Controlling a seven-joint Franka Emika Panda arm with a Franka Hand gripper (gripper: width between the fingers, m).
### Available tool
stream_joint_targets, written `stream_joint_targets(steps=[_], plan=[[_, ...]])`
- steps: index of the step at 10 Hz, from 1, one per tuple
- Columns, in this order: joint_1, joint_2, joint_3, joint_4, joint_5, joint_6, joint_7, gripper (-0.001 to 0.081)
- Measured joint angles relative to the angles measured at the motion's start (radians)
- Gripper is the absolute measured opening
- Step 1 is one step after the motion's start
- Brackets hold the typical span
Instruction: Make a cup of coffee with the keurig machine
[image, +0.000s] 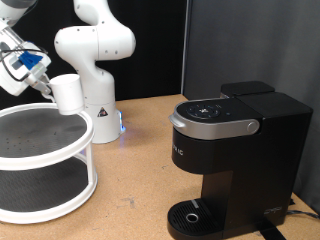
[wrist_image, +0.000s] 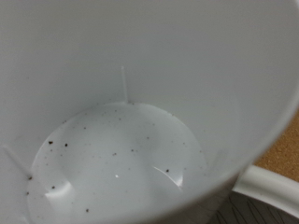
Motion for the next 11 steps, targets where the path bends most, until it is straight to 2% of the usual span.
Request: stream_joint_targets(steps=[2, 3, 5, 7, 11], plan=[[0.043, 0.004, 0.012, 0.003, 0.074, -0.011, 0.067, 0.0066], [0.068, 0.008, 0.031, 0.003, 0.105, 0.02, 0.114, 0.0066], [0.111, 0.035, 0.085, -0.005, 0.138, 0.133, 0.208, 0.0066], [0.166, 0.076, 0.118, -0.012, 0.177, 0.251, 0.245, 0.0066], [0.31, 0.152, 0.122, -0.009, 0.286, 0.398, 0.244, 0.0066]])
